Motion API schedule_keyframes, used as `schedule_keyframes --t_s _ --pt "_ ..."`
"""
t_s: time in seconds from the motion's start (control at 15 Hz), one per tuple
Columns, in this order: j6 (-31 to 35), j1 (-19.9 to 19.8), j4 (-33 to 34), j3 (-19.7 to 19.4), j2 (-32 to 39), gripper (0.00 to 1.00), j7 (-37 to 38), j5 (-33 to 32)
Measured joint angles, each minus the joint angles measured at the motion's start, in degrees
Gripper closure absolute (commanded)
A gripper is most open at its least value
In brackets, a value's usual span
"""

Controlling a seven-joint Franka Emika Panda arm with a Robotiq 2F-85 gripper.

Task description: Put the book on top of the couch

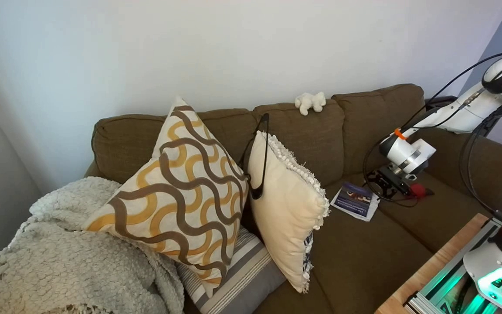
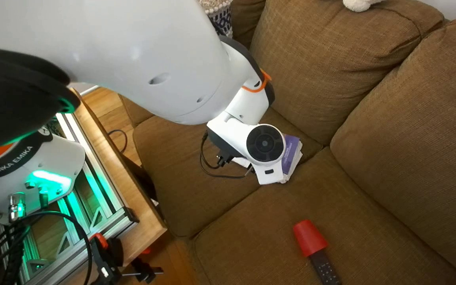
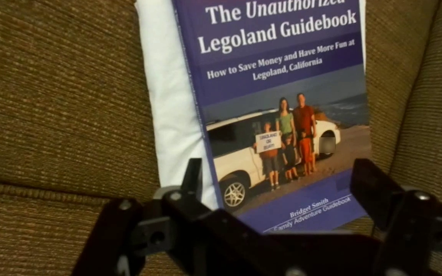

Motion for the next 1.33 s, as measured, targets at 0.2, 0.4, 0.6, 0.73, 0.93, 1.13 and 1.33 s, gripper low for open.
schedule_keyframes --t_s 0.2,0.4,0.6,0.73,0.93,1.13,1.33 --pt "4.69 -0.04 1.15 0.98 2.37 0.0 -0.04 -1.68" --pt "7.29 0.0 3.06 1.05 6.21 0.0 0.15 -5.08" --pt "8.98 -0.47 4.65 1.9 9.63 0.0 0.19 -8.76" --pt "9.91 -1.15 6.02 3.06 11.78 0.0 0.24 -11.12" --pt "10.07 -1.66 8.39 4.03 14.6 0.0 0.43 -13.74" --pt "10.07 -1.96 10.93 4.5 17.3 0.0 0.52 -15.36" --pt "10.56 -3.1 12.76 6.1 19.45 0.0 0.68 -16.49"
